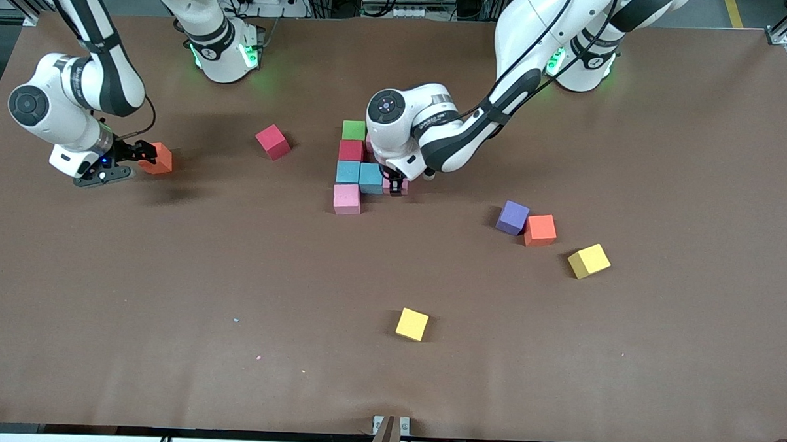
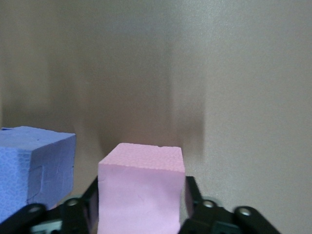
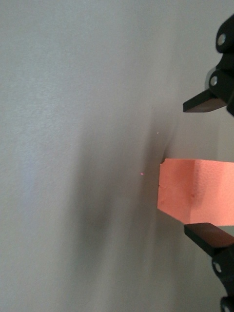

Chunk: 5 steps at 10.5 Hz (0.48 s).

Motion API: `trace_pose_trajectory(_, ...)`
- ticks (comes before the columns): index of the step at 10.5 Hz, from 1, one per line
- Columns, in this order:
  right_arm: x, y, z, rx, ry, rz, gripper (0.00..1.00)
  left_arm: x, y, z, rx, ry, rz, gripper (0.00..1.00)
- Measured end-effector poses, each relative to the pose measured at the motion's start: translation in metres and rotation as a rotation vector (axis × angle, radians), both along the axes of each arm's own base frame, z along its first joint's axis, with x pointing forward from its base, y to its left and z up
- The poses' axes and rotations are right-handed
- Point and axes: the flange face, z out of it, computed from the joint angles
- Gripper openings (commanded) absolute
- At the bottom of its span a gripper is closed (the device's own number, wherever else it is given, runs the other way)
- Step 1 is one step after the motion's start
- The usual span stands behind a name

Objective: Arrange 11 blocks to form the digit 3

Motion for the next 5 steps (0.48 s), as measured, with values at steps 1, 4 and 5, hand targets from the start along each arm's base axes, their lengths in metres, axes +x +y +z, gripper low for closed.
trace_pose_trajectory(1, 0.0, 0.003, 0.0, -0.001, -0.017, 0.006, 1.0, 0.0, 0.0, -0.001, -0.003, 0.0, 0.0, 1.0)
trace_pose_trajectory(4, -0.023, 0.013, -0.021, 0.012, -0.039, 0.002, 1.0, 0.001, -0.003, 0.003, -0.012, -0.006, 0.0, 1.0)
trace_pose_trajectory(5, -0.031, 0.016, -0.027, 0.016, -0.027, -0.01, 1.0, 0.002, -0.005, 0.006, -0.018, -0.009, 0.0, 1.0)
